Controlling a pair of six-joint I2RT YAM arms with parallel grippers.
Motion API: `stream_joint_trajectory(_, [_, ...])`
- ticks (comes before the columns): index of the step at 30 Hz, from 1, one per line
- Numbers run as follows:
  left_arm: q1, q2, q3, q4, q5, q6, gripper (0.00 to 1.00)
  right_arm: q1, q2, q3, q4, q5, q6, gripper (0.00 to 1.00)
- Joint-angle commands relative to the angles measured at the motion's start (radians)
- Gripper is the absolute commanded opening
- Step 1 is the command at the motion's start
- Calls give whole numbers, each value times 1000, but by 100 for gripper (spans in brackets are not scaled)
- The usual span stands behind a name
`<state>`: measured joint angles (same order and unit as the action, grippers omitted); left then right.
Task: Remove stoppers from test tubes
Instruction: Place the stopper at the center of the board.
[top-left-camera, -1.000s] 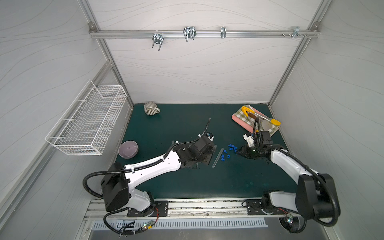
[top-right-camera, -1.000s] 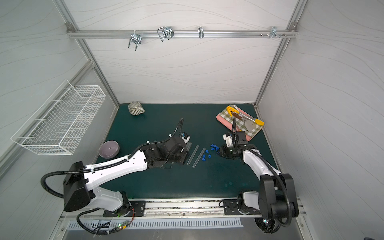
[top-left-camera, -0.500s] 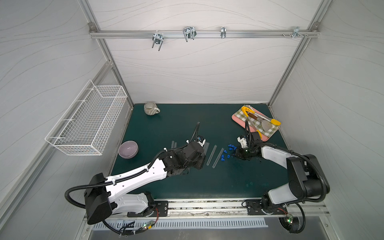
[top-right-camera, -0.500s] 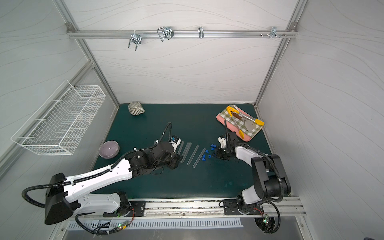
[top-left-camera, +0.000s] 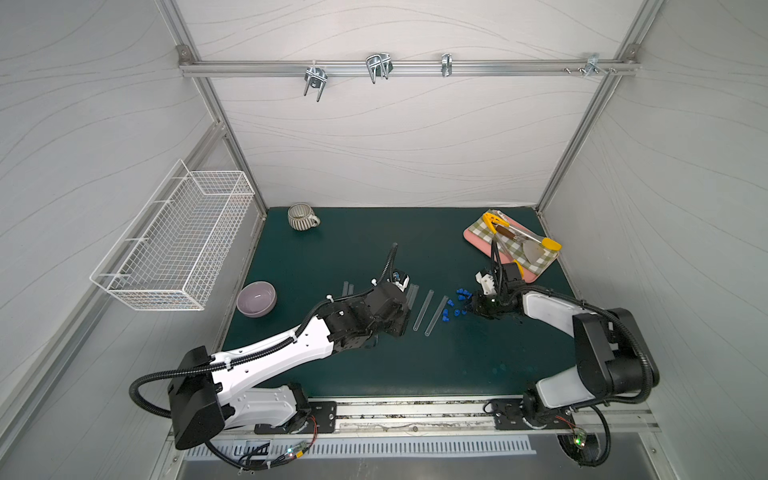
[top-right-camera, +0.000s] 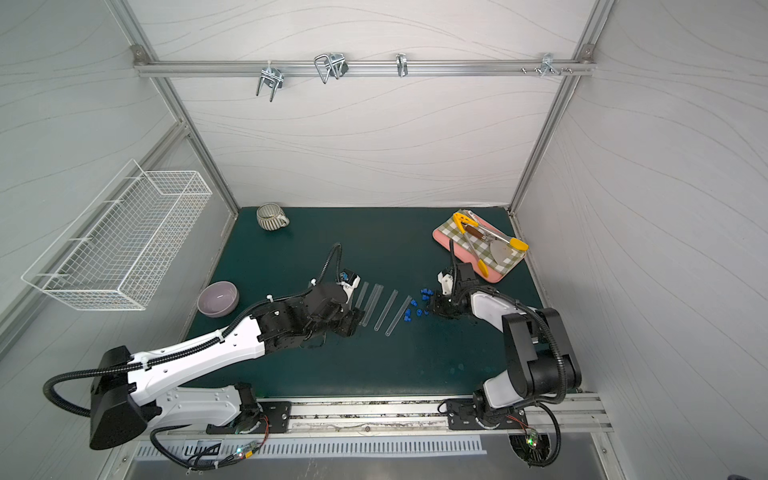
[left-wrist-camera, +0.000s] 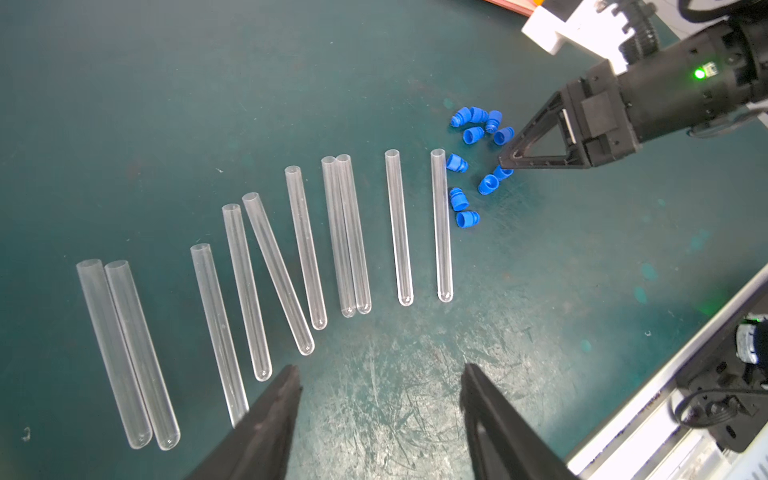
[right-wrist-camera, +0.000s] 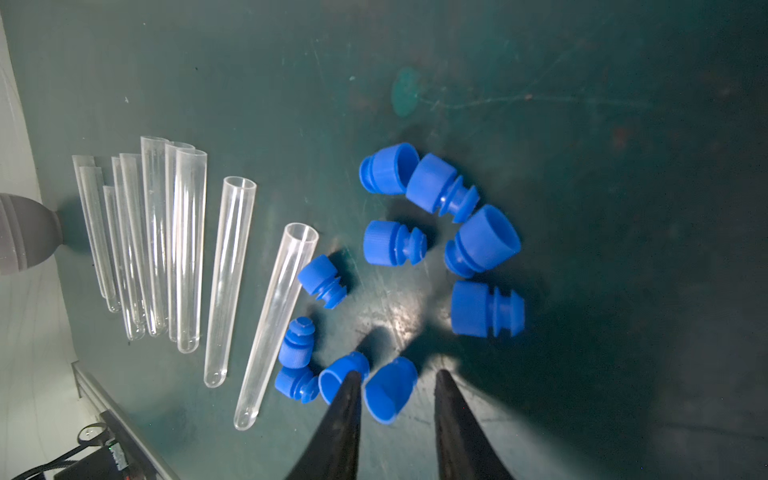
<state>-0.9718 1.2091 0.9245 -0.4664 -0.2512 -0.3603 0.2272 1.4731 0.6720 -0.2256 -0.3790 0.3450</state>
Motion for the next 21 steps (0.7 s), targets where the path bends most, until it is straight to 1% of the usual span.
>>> stream_joint_trajectory(1, [21,-33,-1,-23,-33,1,71,5,-67,22,-30,19,-21,37])
stream_joint_trajectory(6, [73,-75,-28,-68,-40,-12,80,5,-147,42,-80,29,-52,51])
stream_joint_trajectory(9, [112,-106,-42,-107,-60,-25,89,6,-193,56,-115,46,-83,62])
stream_joint_trajectory(12, [160,-142,-61,-142,-93,-44,99,4,-237,66,-146,85,-116,79])
stream_joint_trajectory(16, [231,-178,-85,-166,-140,-86,100,-18,-283,74,-143,117,-144,99])
stream_joint_trajectory(17, [256,-184,-86,-170,-138,-89,100,-27,-290,74,-136,119,-146,99])
stream_joint_trajectory(19, [332,-192,-66,-198,-113,-88,100,-49,-315,68,-108,129,-150,99])
stream_joint_trajectory(21, [393,-194,-46,-215,-154,-70,100,-77,-342,57,-83,165,-143,99])
